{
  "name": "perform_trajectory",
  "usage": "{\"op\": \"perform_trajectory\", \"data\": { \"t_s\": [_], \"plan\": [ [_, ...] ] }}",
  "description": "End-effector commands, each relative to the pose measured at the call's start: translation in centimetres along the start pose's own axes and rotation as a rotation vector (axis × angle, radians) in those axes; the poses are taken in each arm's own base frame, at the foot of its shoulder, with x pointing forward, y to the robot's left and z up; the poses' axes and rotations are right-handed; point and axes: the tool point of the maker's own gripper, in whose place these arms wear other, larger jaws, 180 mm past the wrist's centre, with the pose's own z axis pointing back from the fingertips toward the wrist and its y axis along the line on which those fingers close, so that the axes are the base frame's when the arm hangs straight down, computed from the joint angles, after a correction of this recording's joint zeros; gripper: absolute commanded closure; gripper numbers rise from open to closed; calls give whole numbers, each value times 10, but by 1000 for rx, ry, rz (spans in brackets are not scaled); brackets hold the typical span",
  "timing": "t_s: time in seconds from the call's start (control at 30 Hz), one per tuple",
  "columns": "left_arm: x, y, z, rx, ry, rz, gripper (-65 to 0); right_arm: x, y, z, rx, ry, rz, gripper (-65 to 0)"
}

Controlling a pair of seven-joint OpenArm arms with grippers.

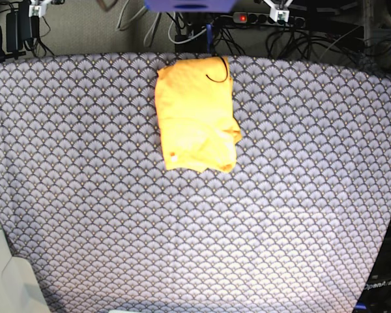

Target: Fold the T-shirt properly

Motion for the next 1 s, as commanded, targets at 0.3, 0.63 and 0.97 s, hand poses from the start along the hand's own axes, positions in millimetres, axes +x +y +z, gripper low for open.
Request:
{"op": "perform_trajectory", "data": {
  "t_s": [0.3, 0.63, 0.97],
  "plan": [
    [-45, 27, -32, 166, -39, 202, 0, -26, 56, -25, 245, 9, -94, 0],
    [2, 76, -38, 485, -100, 19, 0, -14, 49, -53, -95, -3, 427, 0],
    [52, 93, -41, 631, -78, -182, 0, -15, 81, -64, -148, 37, 522, 0]
  ]
}}
